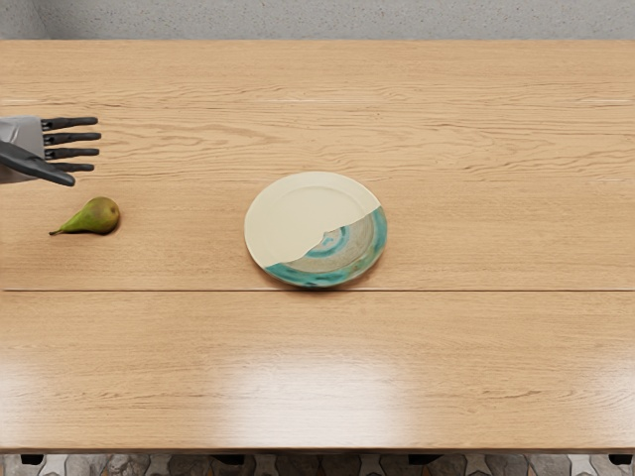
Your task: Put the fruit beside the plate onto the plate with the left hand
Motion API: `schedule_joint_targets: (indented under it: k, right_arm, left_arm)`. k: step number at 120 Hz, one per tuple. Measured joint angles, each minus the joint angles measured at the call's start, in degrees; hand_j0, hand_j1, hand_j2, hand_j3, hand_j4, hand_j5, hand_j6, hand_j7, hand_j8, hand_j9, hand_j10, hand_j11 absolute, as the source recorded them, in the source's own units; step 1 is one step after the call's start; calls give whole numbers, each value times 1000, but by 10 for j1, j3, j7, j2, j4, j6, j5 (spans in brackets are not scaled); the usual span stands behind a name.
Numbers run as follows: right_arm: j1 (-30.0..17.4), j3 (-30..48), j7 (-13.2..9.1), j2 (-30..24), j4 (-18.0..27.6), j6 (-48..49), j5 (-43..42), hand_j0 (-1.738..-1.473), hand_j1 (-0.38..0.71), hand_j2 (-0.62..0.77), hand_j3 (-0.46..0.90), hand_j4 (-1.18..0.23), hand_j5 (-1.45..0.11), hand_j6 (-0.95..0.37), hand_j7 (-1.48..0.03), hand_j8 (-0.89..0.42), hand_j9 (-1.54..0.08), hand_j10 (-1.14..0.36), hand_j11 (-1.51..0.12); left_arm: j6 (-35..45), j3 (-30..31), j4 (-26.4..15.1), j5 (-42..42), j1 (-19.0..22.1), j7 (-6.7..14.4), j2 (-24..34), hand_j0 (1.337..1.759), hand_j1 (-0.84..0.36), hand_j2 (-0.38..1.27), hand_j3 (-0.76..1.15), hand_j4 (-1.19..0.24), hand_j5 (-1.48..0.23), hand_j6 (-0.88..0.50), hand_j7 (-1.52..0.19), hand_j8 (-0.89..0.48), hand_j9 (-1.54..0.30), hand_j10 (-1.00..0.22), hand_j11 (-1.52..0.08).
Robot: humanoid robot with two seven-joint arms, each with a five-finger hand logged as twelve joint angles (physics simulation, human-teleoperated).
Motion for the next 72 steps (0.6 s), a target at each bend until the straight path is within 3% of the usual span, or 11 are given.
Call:
schedule_joint_targets:
  k: [20,47,62,72]
  right_arm:
    - [0,0,0,0,0,0,0,-1658,-349,0,0,0,0,0,0,0,0,0,0]
    - [1,0,0,0,-1,-1,0,-1658,-349,0,0,0,0,0,0,0,0,0,0]
    - [1,0,0,0,-1,-2,0,-1658,-349,0,0,0,0,0,0,0,0,0,0]
    - [1,0,0,0,-1,-2,0,-1658,-349,0,0,0,0,0,0,0,0,0,0]
  left_arm:
    - [0,3,0,3,-1,4,0,1658,349,0,0,1,0,1,0,1,0,1,0]
    - [0,11,-2,132,-74,73,8,1658,349,-1,0,0,0,0,0,0,0,0,0]
    - [0,12,-11,210,-96,89,5,1658,349,-1,0,-1,0,-1,0,-1,0,0,0]
    - [0,13,-40,267,-103,93,2,1658,349,-1,0,-1,0,-2,0,-1,0,-1,0]
